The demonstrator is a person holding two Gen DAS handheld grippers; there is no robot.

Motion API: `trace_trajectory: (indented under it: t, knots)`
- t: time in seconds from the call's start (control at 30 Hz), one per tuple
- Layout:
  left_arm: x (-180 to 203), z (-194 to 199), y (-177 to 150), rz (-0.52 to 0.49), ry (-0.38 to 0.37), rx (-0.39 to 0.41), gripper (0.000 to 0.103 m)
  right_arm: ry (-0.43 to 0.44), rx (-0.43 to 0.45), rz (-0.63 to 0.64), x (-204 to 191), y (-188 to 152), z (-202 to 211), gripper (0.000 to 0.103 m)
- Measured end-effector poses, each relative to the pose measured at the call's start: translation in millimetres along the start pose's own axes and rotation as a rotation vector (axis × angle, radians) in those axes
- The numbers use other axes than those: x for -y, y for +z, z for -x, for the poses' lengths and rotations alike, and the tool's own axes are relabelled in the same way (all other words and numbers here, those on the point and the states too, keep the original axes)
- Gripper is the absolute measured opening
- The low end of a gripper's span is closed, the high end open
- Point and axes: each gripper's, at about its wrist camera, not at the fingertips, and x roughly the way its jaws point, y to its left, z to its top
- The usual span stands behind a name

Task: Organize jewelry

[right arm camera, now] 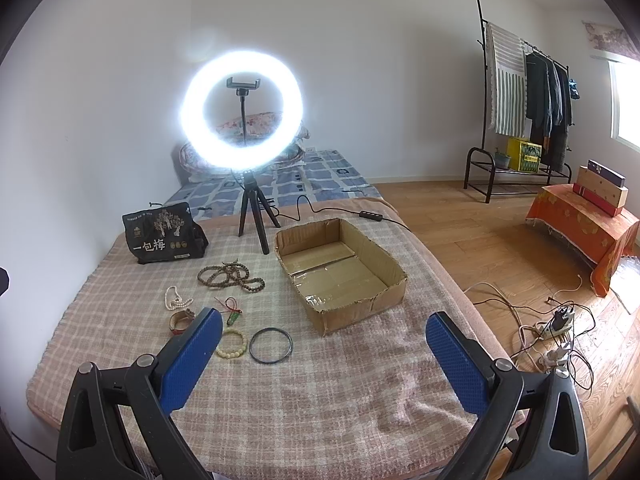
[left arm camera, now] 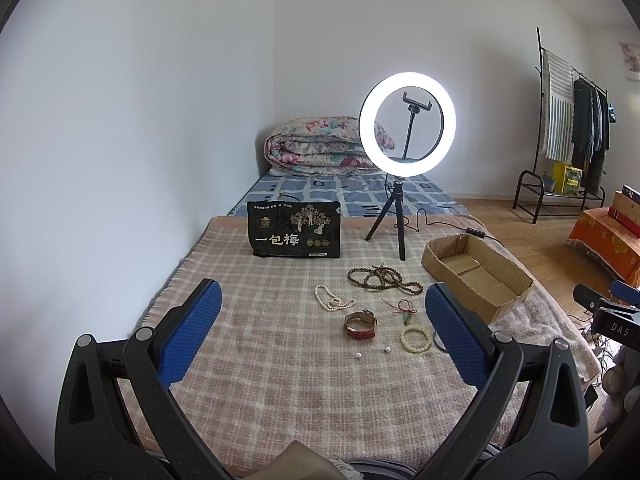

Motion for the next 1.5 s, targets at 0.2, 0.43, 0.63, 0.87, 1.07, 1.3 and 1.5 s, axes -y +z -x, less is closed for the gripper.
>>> trace_trajectory:
  t: [0.2, 0.43, 0.63, 0.87, 1.07, 1.3, 1.5]
  knots:
    - [0.0, 0.1, -0.7, 0.000, -0.001, 0.000, 0.103, 0.003, -0.005, 0.004, -1.1, -0.9, -1.8, 0.103]
    - [0.2, 0.1, -0.6, -0.001, 0.000, 0.000, 0.103, 0.004, -0.006, 0.006, -1.3, -2.3, -1.7, 0.103]
    - [0.4, 0.3, -1.2, -0.001, 0.000, 0.000, 0.103, 0.003, -0.006, 0.008, -2.1, -2.0, -2.2, 0.103]
    - [1.0, 0.5, -1.3, 0.002, -0.001, -0.001, 0.103, 0.006, -0.014, 0.011, -3.9, -0.6, -5.5, 0.103]
    - [1.9, 1.6, -3.0, 0.001, 0.000, -0.003, 0.103, 0.012, -0.015, 0.015, -6.3, 0.3, -8.3, 0.103]
    - [-1.6, -6.5, -9.4, 0.008, -0.001, -0.024, 0.103, 0.009, -0.028, 0.018, -6.8, 2.2, -15.8, 0.103]
    - [-12.5, -28.8, -8.5, 0.019, 0.011, -0.050, 0.103, 0.003, -0.035, 0.021, -7.0, 6.4, -21.7, 0.103]
